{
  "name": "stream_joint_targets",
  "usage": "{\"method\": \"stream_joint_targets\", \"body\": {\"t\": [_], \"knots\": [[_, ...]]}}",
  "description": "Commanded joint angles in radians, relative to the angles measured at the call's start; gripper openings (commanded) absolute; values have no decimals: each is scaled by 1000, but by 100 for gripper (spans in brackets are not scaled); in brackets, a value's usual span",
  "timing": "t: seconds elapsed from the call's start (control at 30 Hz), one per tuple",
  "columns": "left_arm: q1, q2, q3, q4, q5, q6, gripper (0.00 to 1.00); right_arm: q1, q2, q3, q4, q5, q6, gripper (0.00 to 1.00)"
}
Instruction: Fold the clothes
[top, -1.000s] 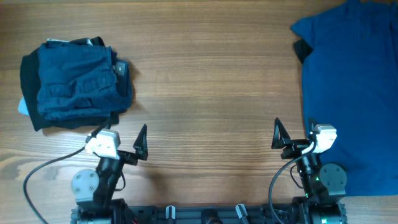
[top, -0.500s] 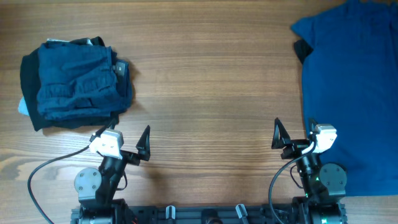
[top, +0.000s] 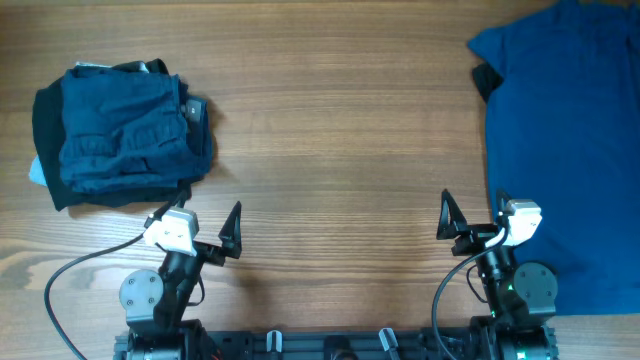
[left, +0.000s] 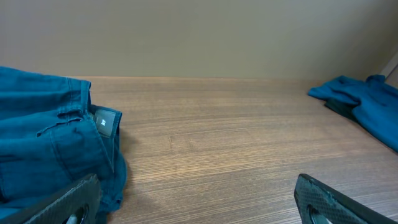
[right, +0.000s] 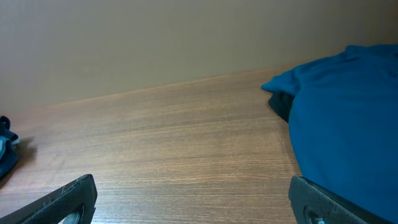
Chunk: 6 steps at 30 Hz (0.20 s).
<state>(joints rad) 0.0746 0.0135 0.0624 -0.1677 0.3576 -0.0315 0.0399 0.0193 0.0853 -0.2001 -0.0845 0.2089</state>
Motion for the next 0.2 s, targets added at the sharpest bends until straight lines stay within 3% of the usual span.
{"method": "stream_joint_targets", "body": {"t": [0.0, 0.17], "knots": [[-5, -11, -8, 4, 12, -6, 100, -5, -12, -2, 6, 7, 11, 100], [-5, -11, -8, 4, 12, -6, 100, -5, -12, -2, 6, 6, 11, 100]]}}
